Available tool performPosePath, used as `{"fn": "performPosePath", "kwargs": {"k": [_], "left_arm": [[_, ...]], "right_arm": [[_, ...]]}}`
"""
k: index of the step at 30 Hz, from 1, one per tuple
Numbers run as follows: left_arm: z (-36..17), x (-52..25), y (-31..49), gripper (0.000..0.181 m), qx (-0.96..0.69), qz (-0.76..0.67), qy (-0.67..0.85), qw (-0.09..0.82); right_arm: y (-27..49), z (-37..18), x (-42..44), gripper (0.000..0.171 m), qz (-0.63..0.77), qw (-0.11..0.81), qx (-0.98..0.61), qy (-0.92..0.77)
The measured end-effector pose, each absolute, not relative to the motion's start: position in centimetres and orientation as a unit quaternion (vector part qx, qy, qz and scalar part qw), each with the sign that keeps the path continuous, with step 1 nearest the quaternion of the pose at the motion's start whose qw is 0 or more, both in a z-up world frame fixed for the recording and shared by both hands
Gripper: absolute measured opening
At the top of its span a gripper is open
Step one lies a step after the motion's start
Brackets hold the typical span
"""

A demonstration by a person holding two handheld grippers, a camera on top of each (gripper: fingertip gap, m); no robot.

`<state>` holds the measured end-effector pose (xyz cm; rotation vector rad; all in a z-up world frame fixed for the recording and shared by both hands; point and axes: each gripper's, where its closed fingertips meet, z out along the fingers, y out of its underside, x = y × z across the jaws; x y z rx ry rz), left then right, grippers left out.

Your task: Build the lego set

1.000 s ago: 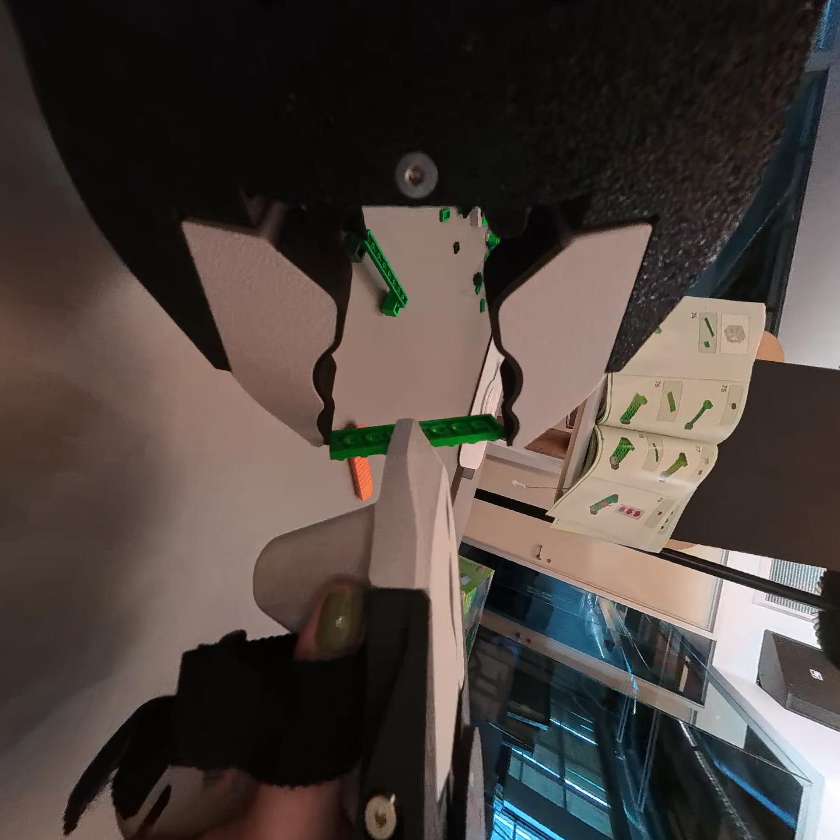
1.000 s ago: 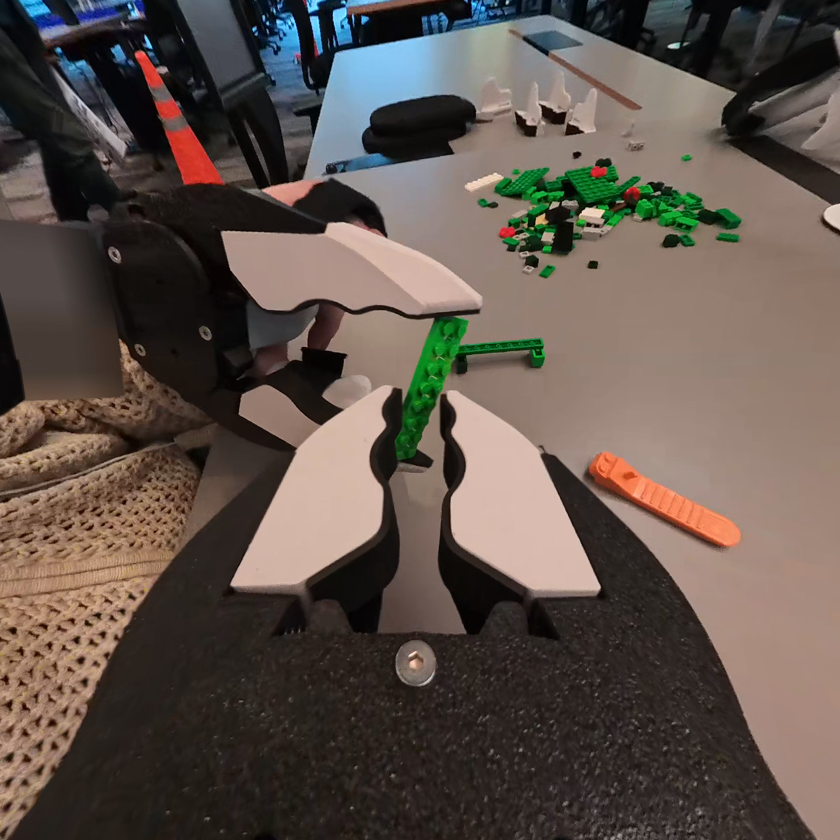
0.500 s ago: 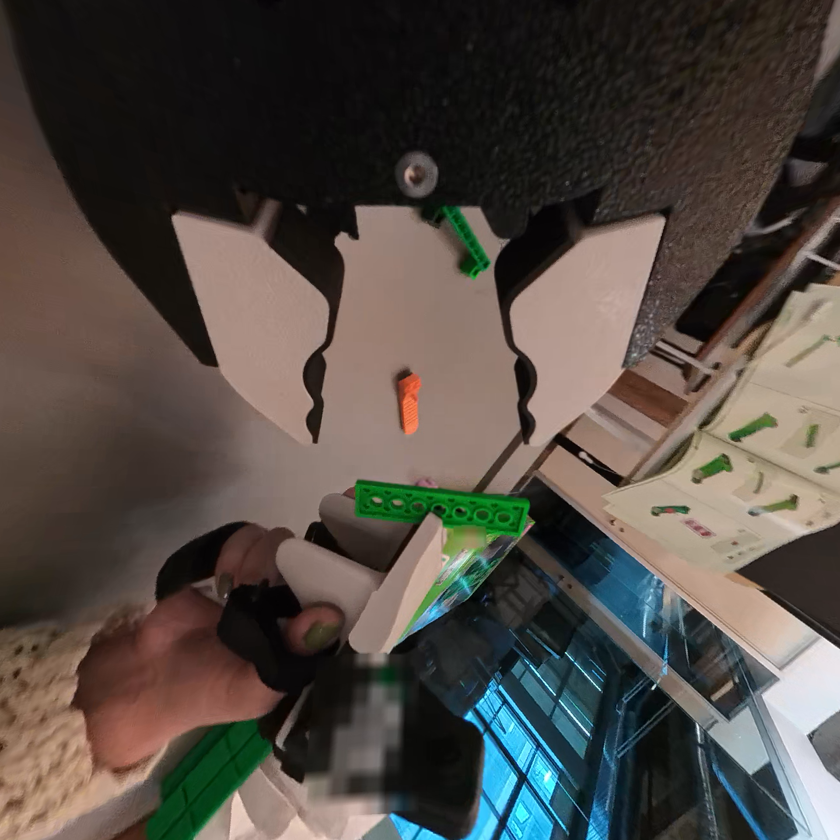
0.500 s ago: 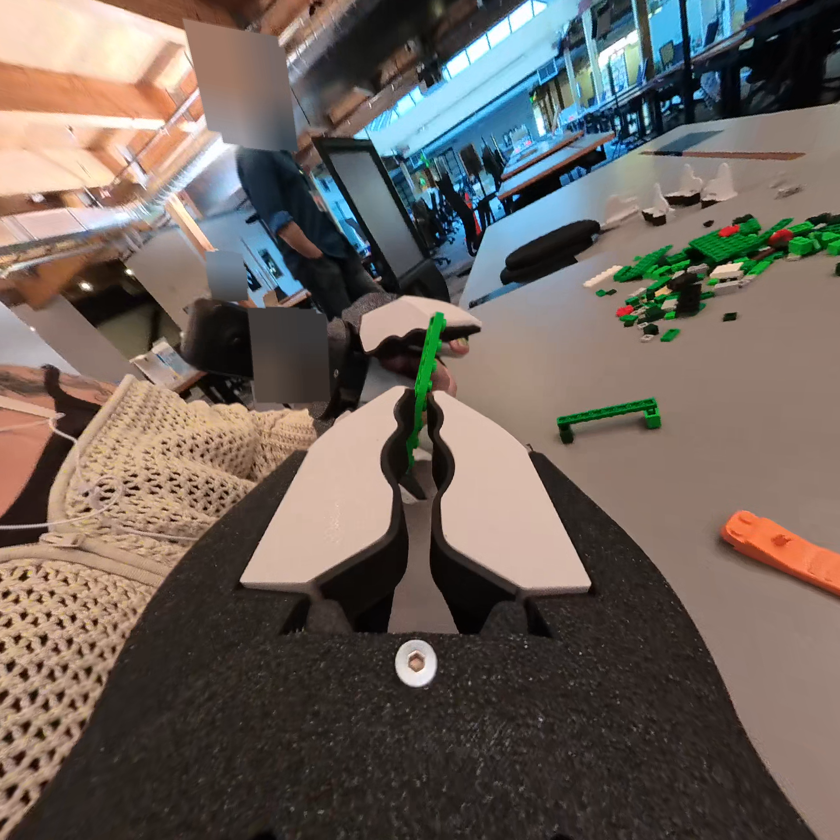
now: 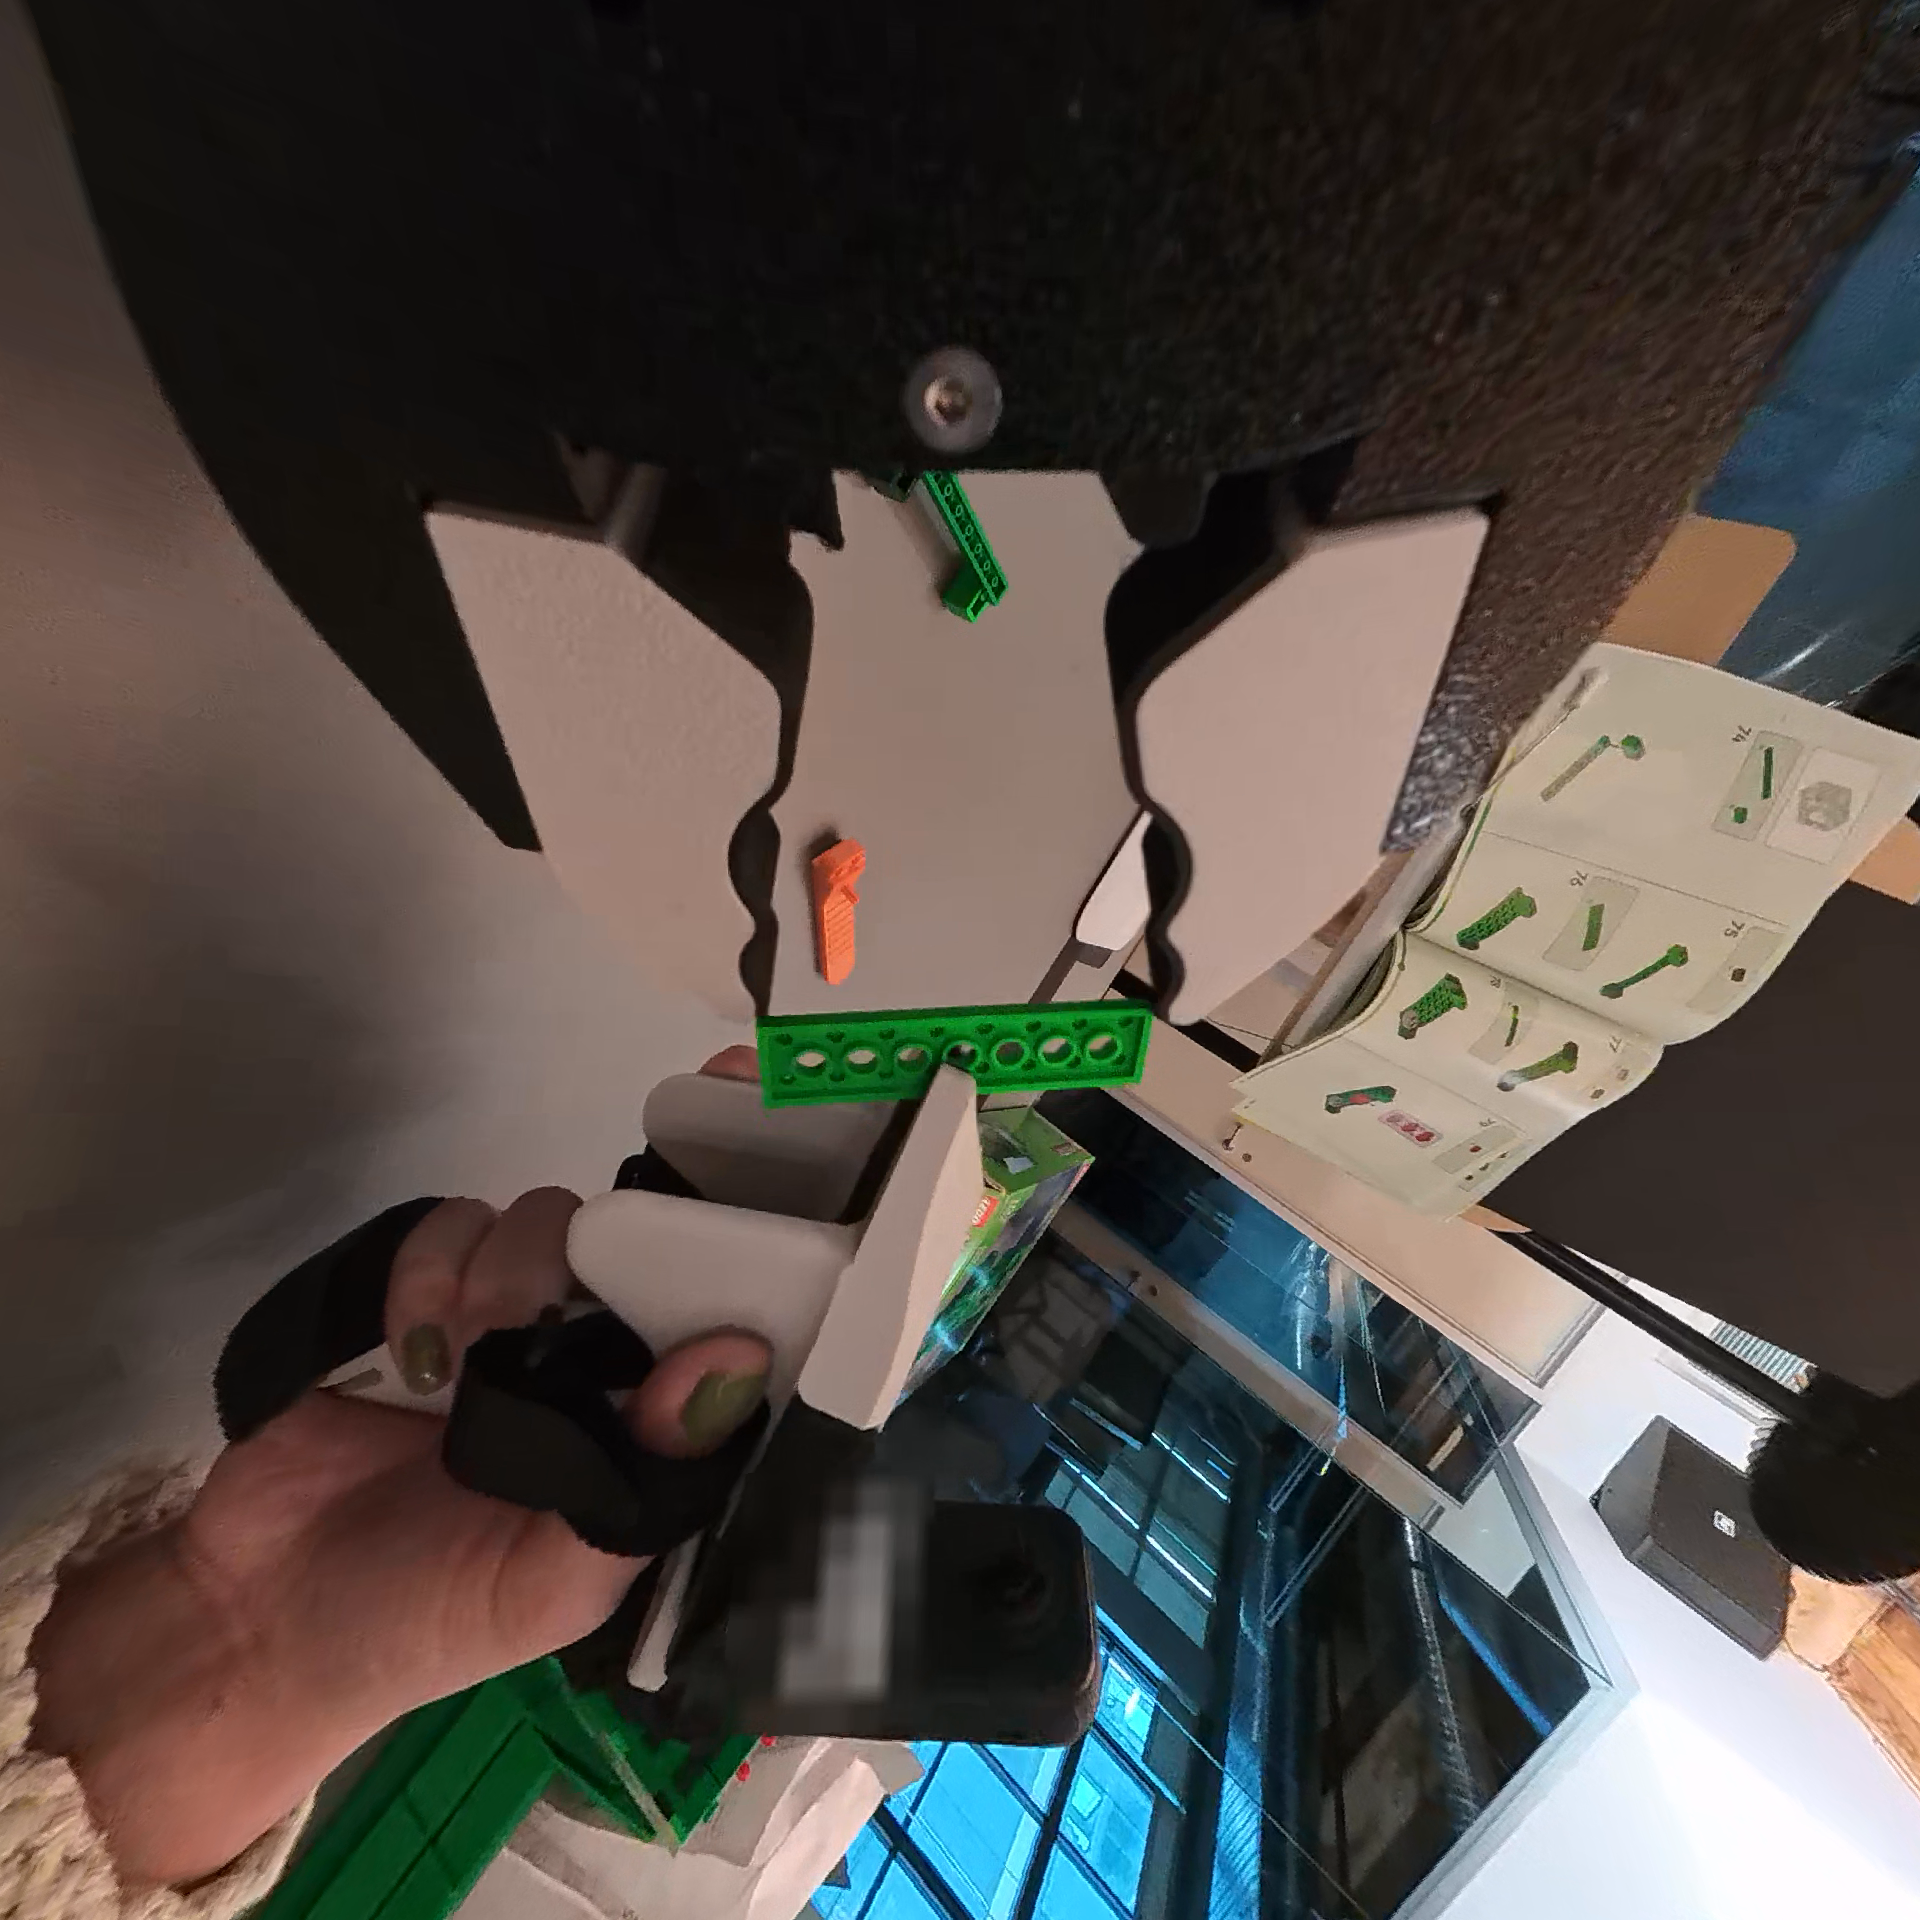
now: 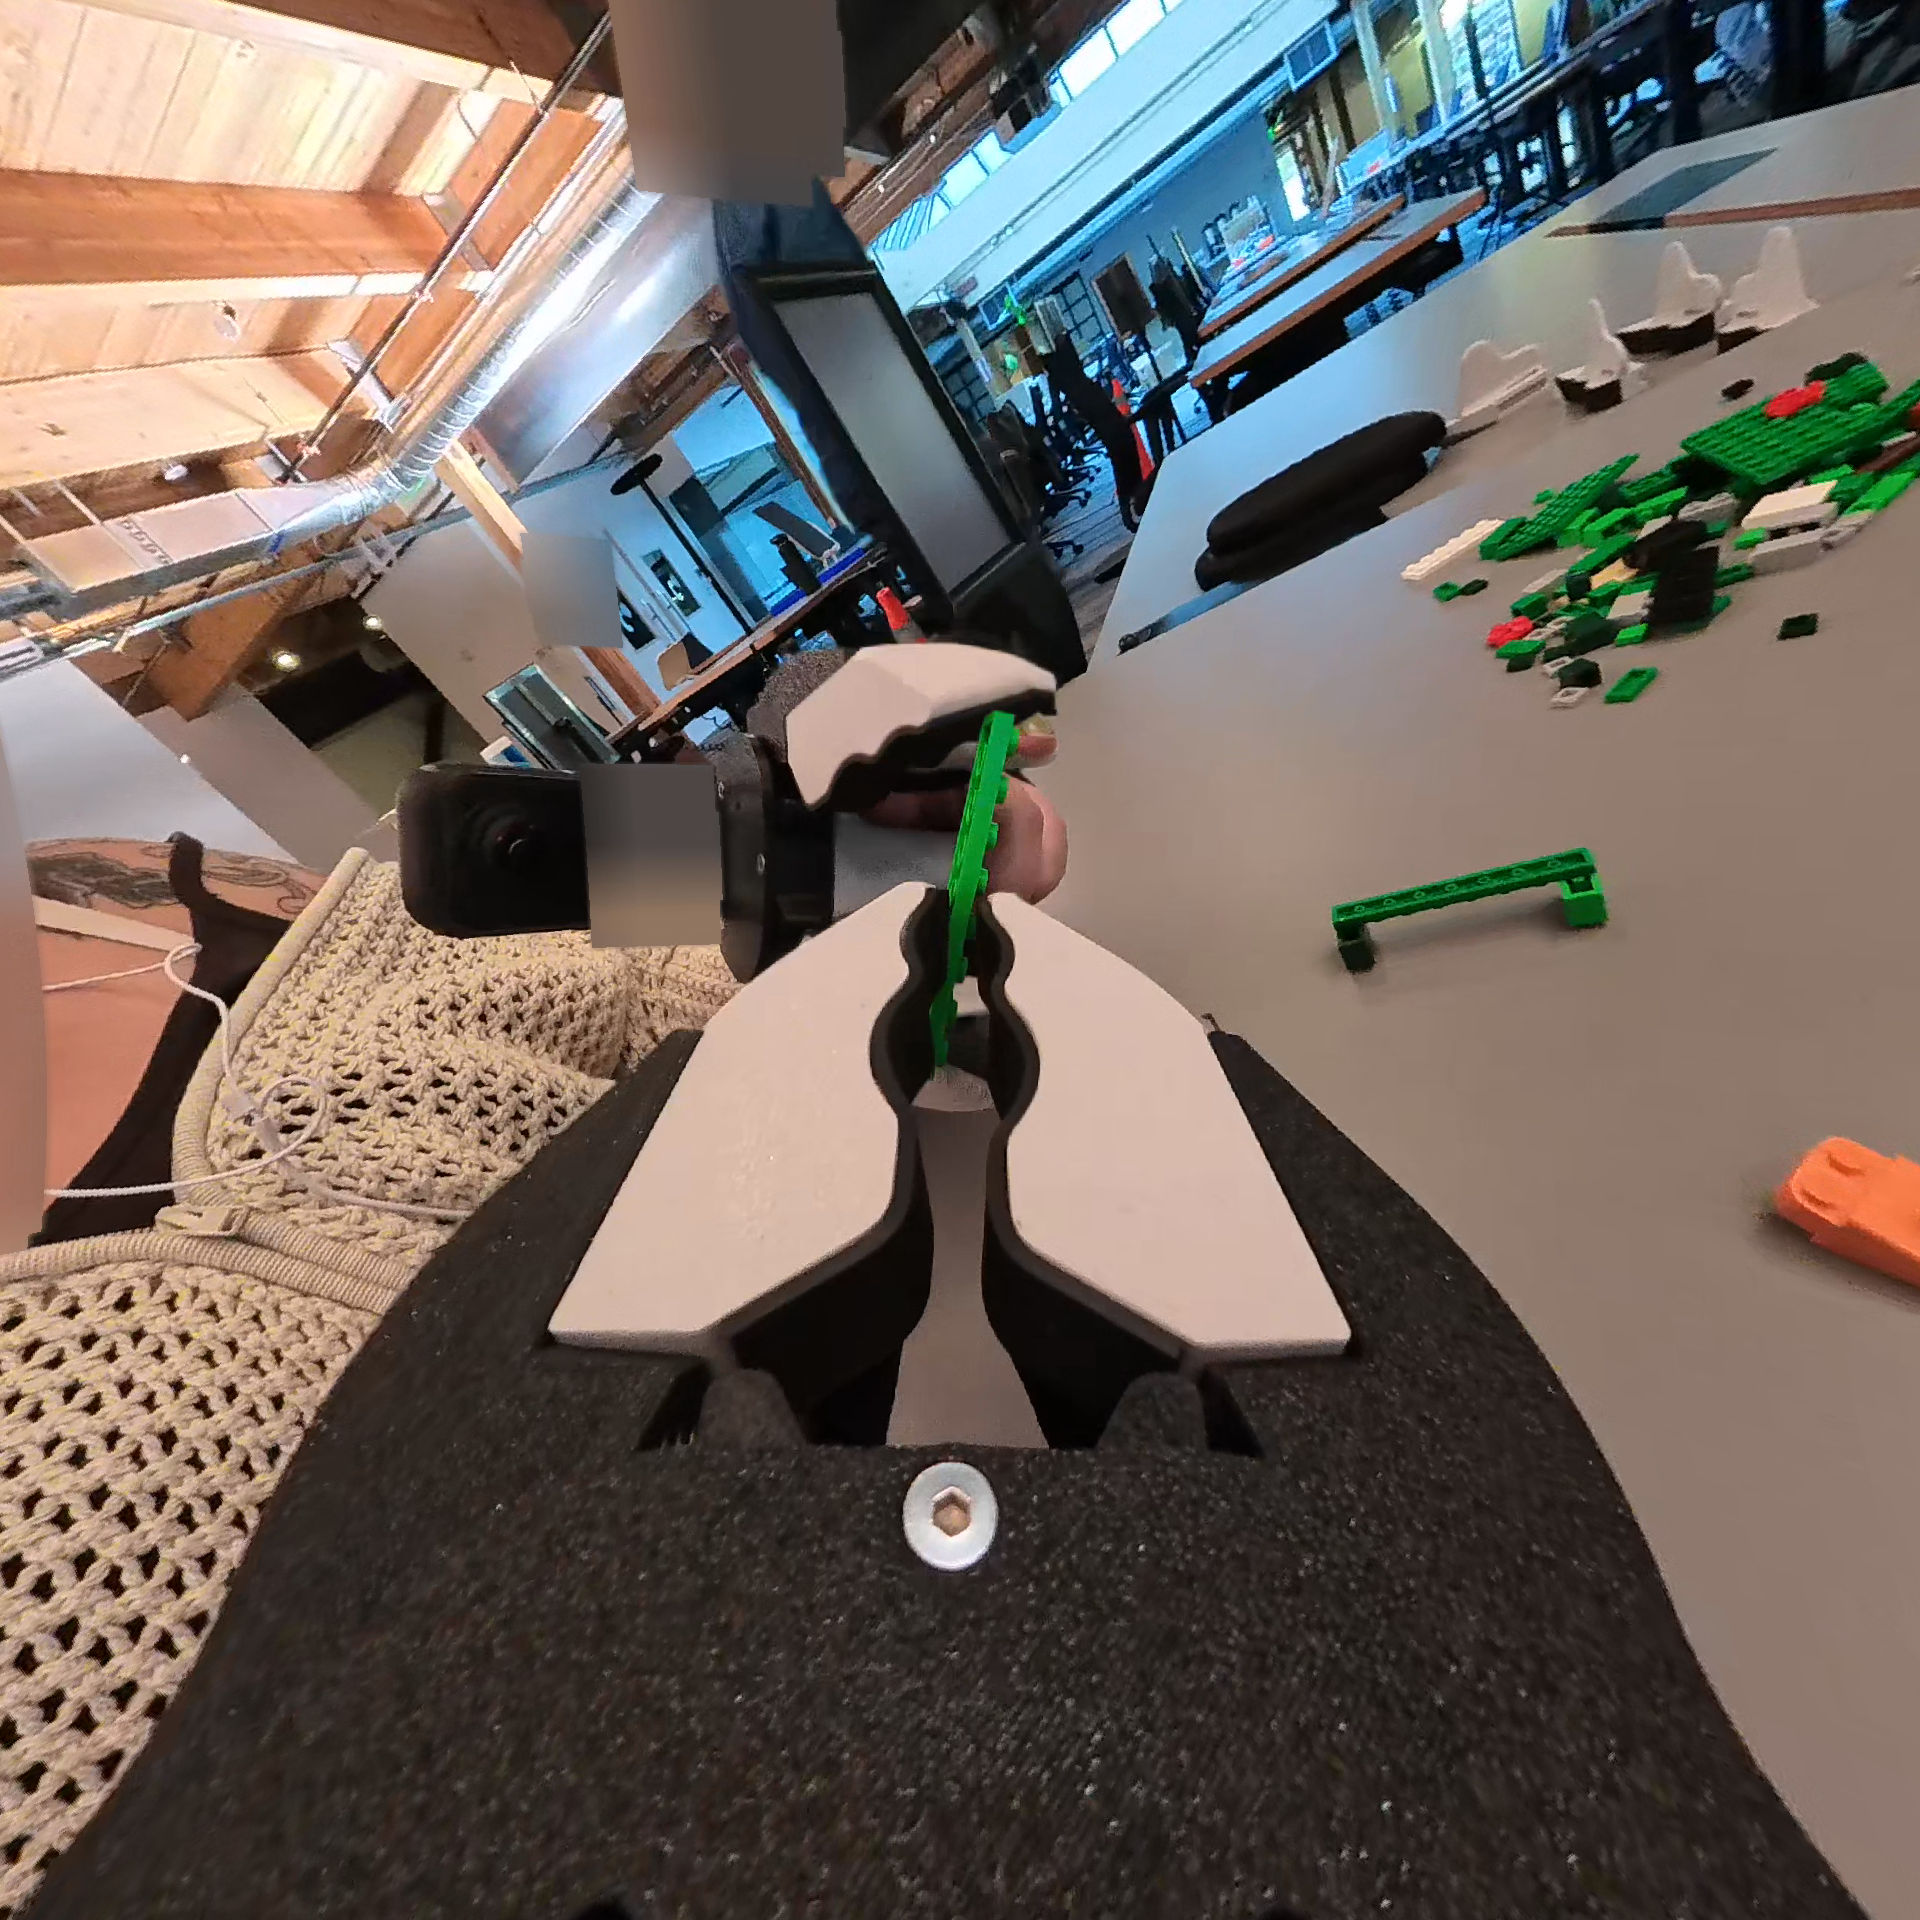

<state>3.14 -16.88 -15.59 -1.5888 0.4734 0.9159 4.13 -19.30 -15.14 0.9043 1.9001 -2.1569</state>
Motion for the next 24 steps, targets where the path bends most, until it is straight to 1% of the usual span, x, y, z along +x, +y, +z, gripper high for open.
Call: {"fn": "performPosePath", "kwargs": {"k": [2,5,6,10,13,17,18,22,24], "left_arm": [[-15.6,3.2,-16.9,0.067,-0.680,0.390,0.204,0.586],[-15.2,3.1,-17.3,0.053,-0.677,0.383,0.195,0.597],[-15.1,3.1,-17.4,0.051,-0.675,0.382,0.194,0.601],[-15.7,3.6,-17.3,0.068,-0.688,0.348,0.197,0.606],[-15.7,4.1,-17.5,0.071,-0.701,0.267,0.168,0.640],[-15.6,5.1,-18.0,0.039,-0.709,0.117,0.121,0.685],[-15.6,5.3,-18.0,0.035,-0.710,0.088,0.111,0.690],[-16.1,5.9,-17.5,0.032,-0.718,0.024,0.077,0.691],[-16.1,6.2,-17.3,0.021,-0.714,0.004,0.068,0.697]], "right_arm": [[-19.4,-15.1,4.2,0.004,-0.714,0.066,0.298,0.630],[-19.5,-15.2,4.4,0.004,-0.713,0.070,0.293,0.633],[-19.5,-15.2,4.4,0.004,-0.714,0.069,0.293,0.633],[-19.6,-15.3,4.4,0.004,-0.709,0.054,0.288,0.642],[-19.5,-15.0,4.4,0.004,-0.713,0.036,0.277,0.643],[-19.4,-14.3,4.7,0.005,-0.722,-0.019,0.242,0.647],[-19.4,-14.1,4.9,0.004,-0.726,-0.030,0.230,0.647],[-19.8,-13.2,5.5,0.005,-0.740,-0.069,0.195,0.640],[-20.0,-13.1,5.7,0.004,-0.741,-0.075,0.187,0.640]]}}
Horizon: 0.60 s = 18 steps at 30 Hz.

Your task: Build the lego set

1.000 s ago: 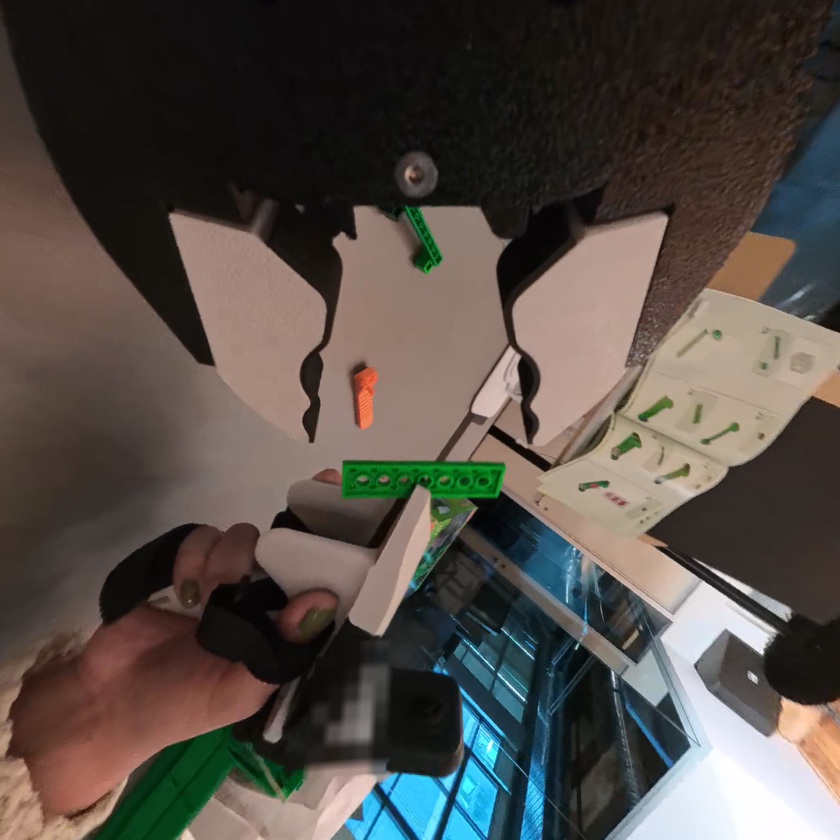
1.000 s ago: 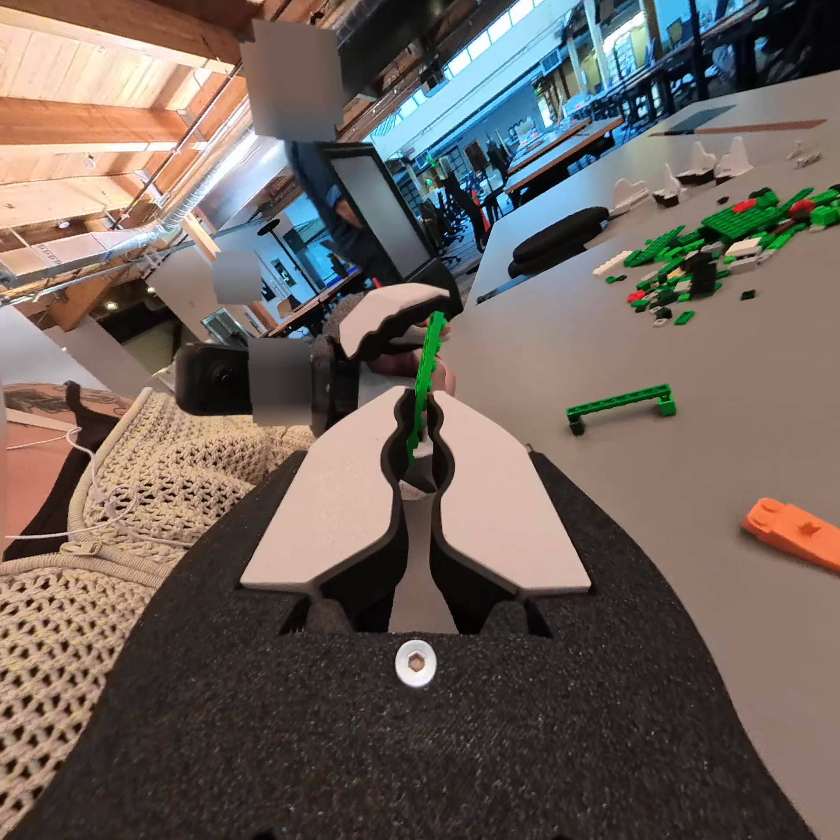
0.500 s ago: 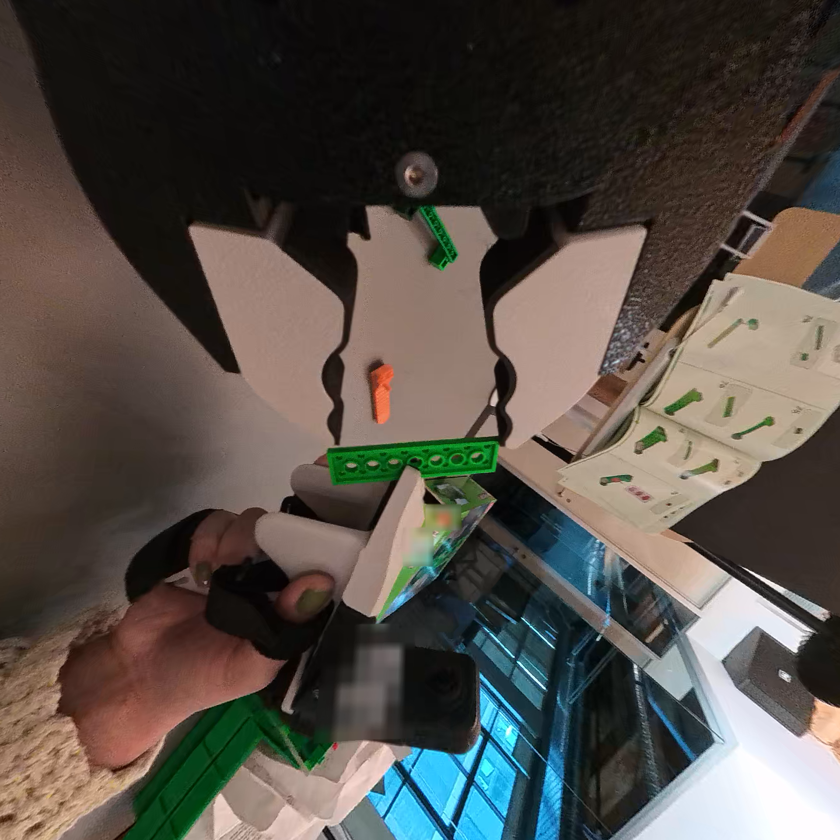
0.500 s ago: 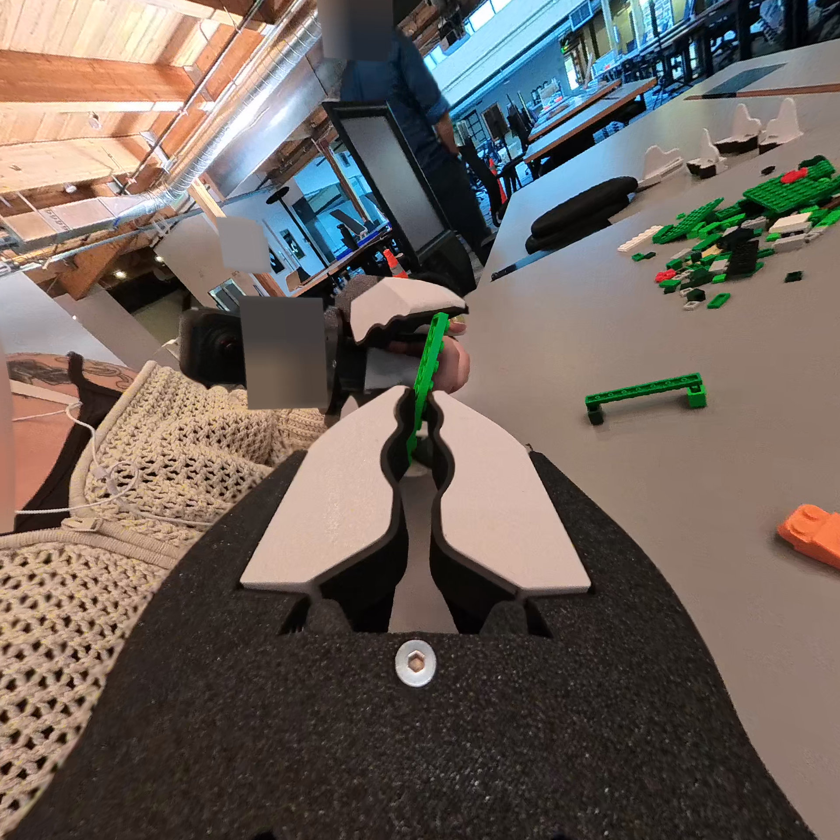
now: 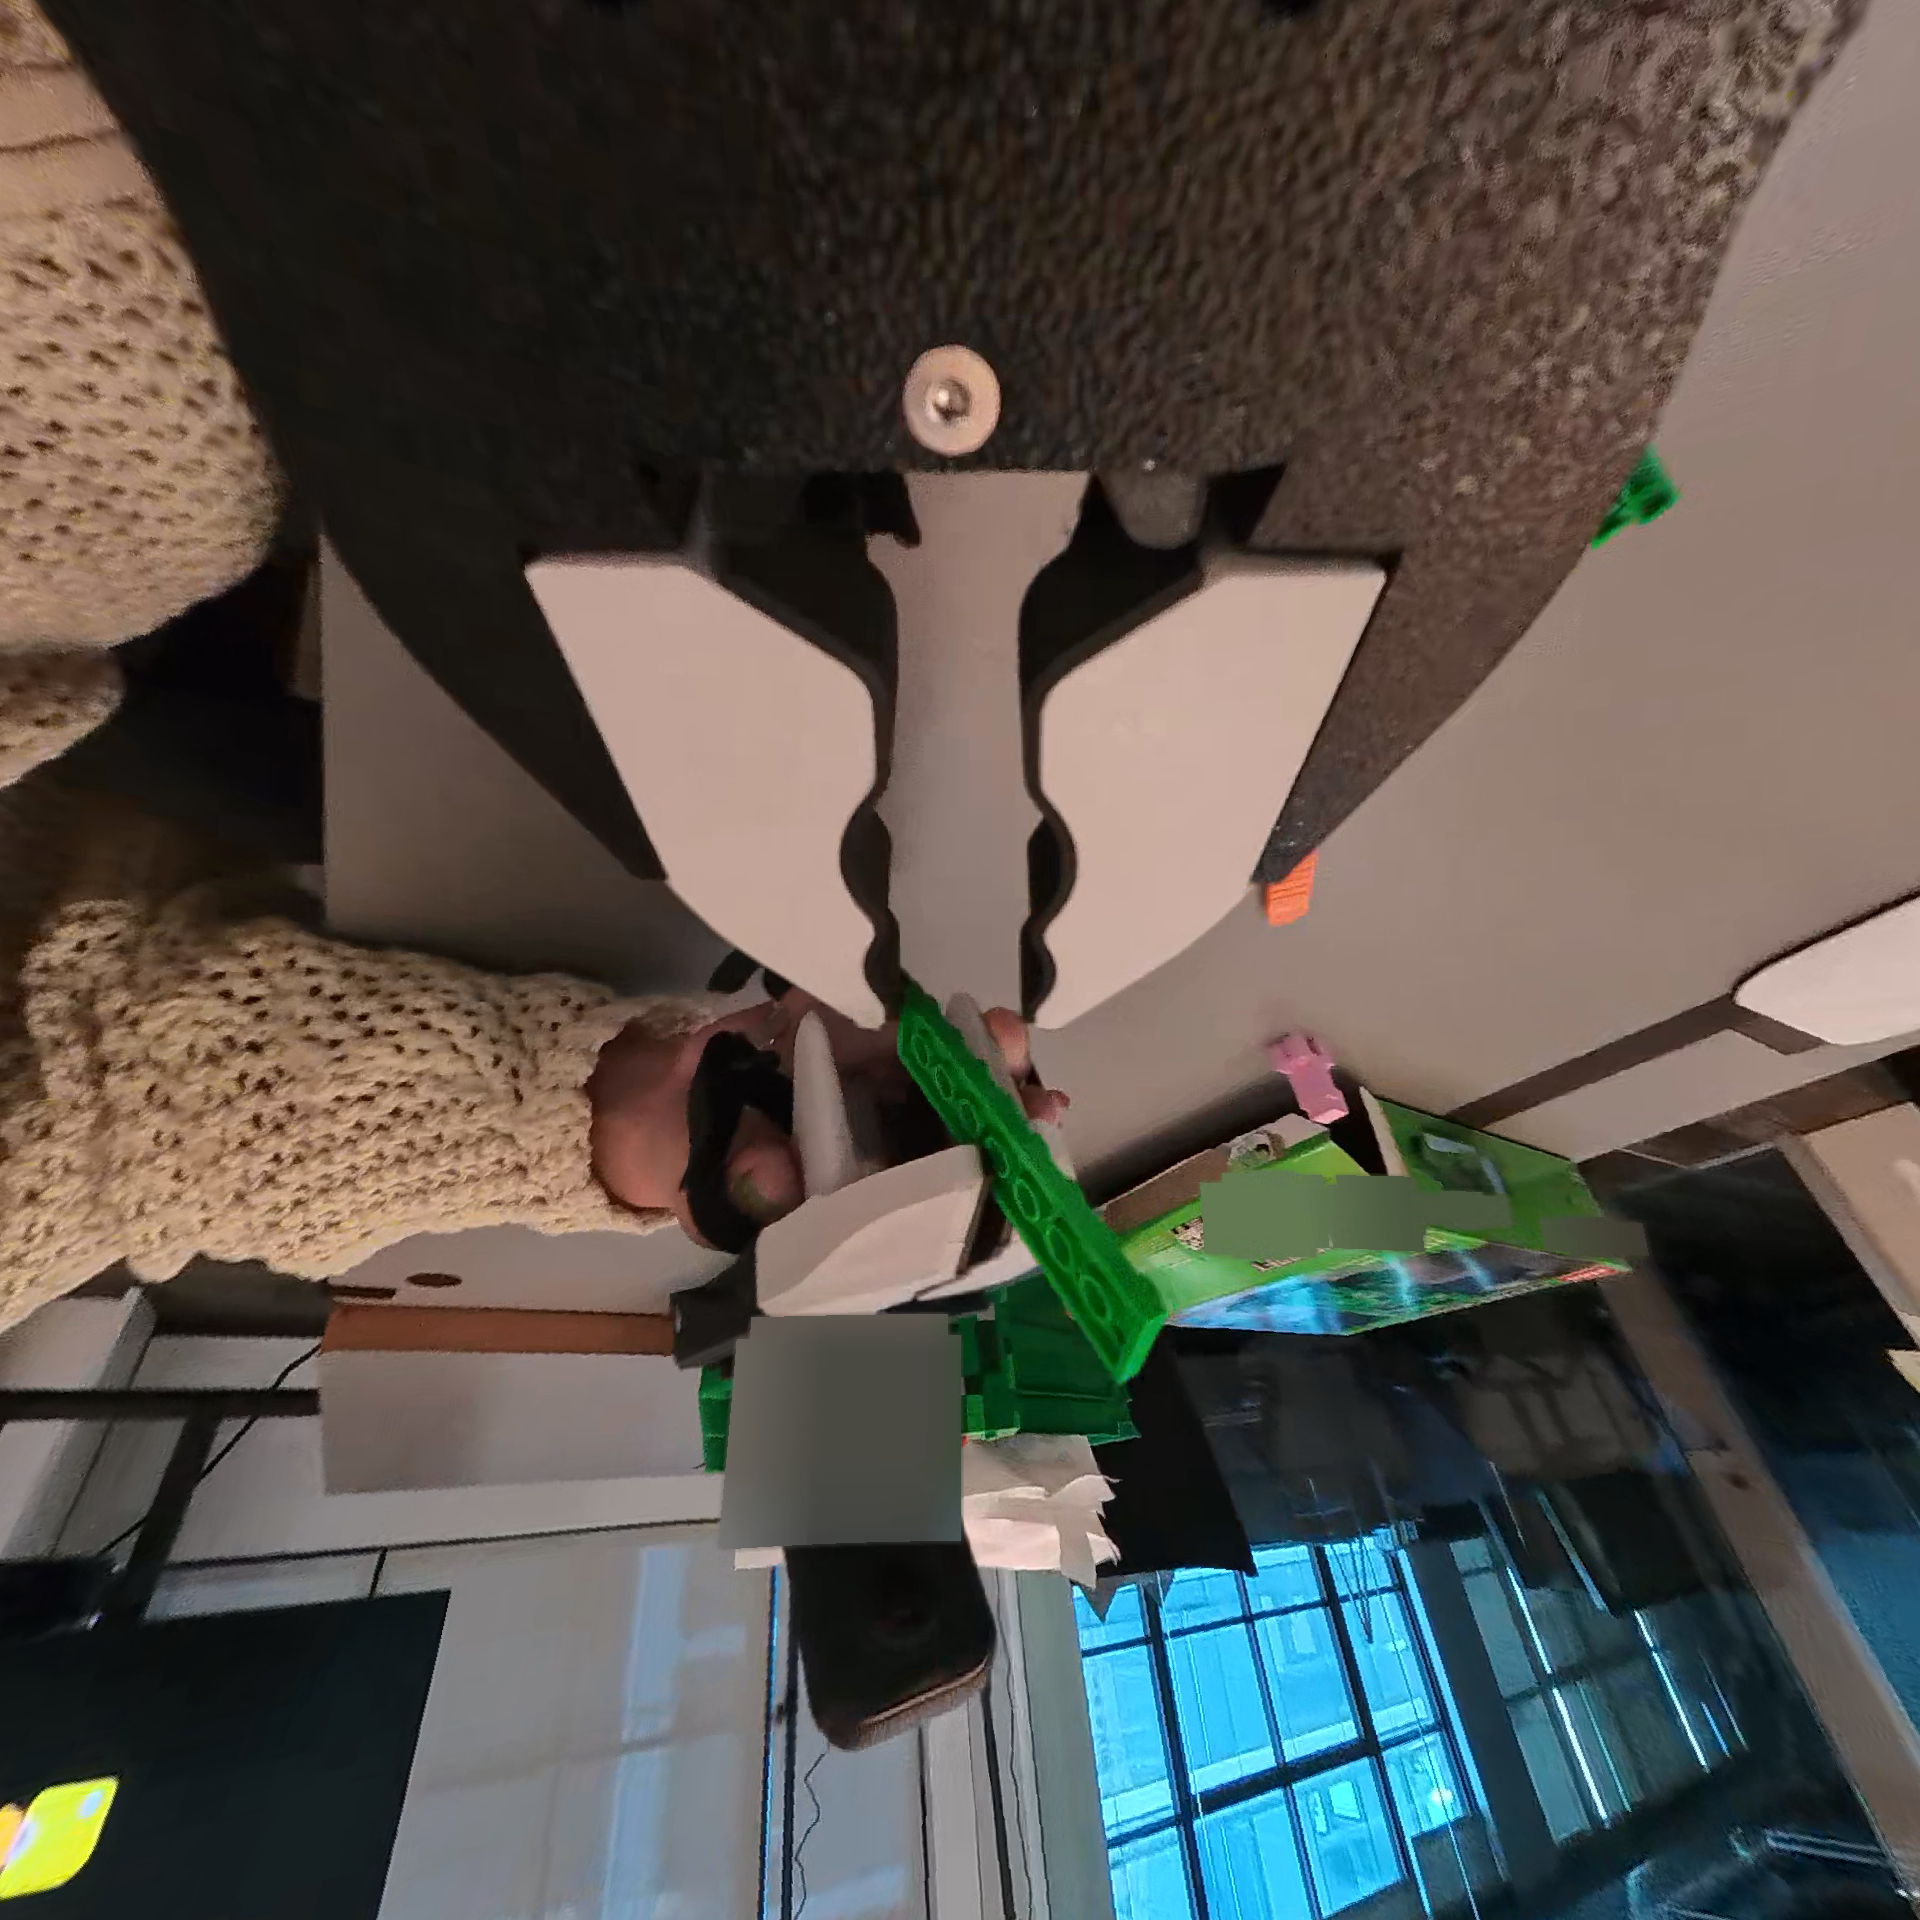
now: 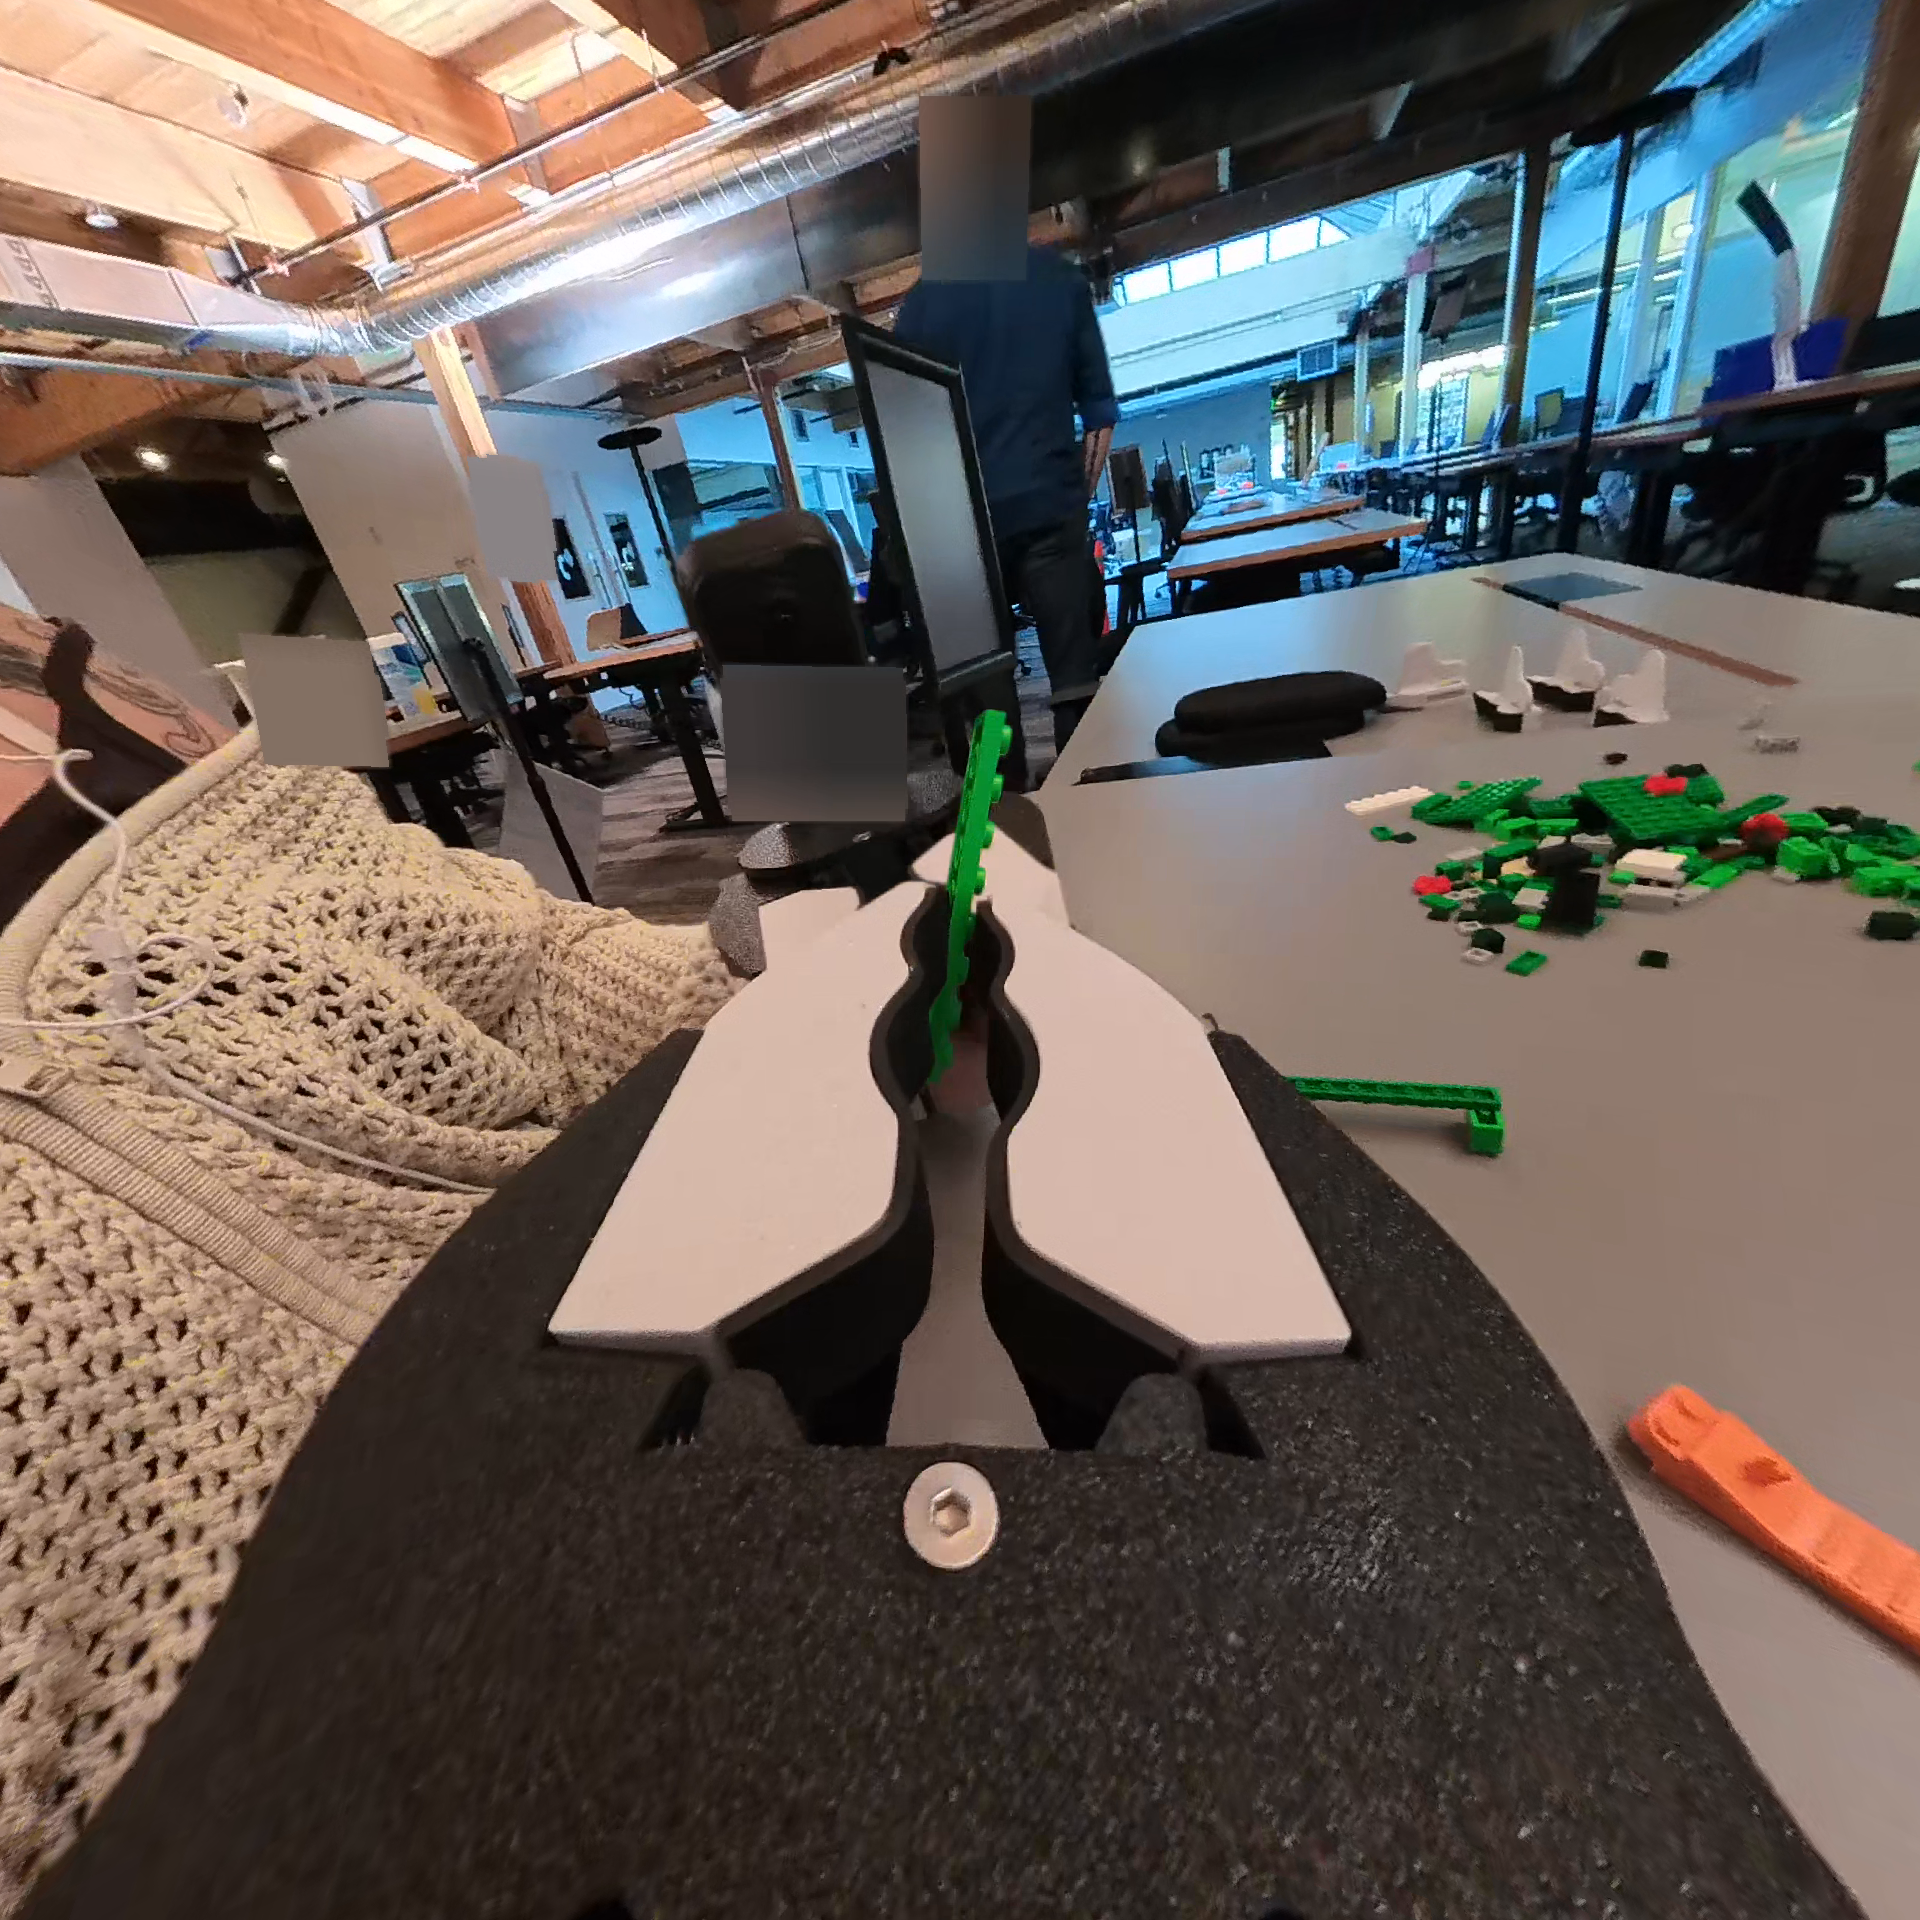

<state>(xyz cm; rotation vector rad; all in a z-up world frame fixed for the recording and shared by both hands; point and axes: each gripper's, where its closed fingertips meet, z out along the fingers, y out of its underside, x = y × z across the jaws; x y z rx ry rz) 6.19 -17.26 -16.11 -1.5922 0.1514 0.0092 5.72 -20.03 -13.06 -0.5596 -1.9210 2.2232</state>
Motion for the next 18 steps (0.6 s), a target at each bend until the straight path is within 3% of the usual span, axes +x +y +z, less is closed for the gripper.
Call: {"fn": "performPosePath", "kwargs": {"k": [3,18], "left_arm": [[-16.0,6.5,-17.0,0.006,-0.705,-0.023,0.055,0.706],[-17.7,5.4,-17.6,0.005,-0.746,-0.032,0.039,0.664]], "right_arm": [[-19.7,-12.8,5.4,0.004,0.745,0.082,-0.190,-0.634],[-19.8,-14.5,4.8,0.005,0.696,0.087,-0.215,-0.679]]}}
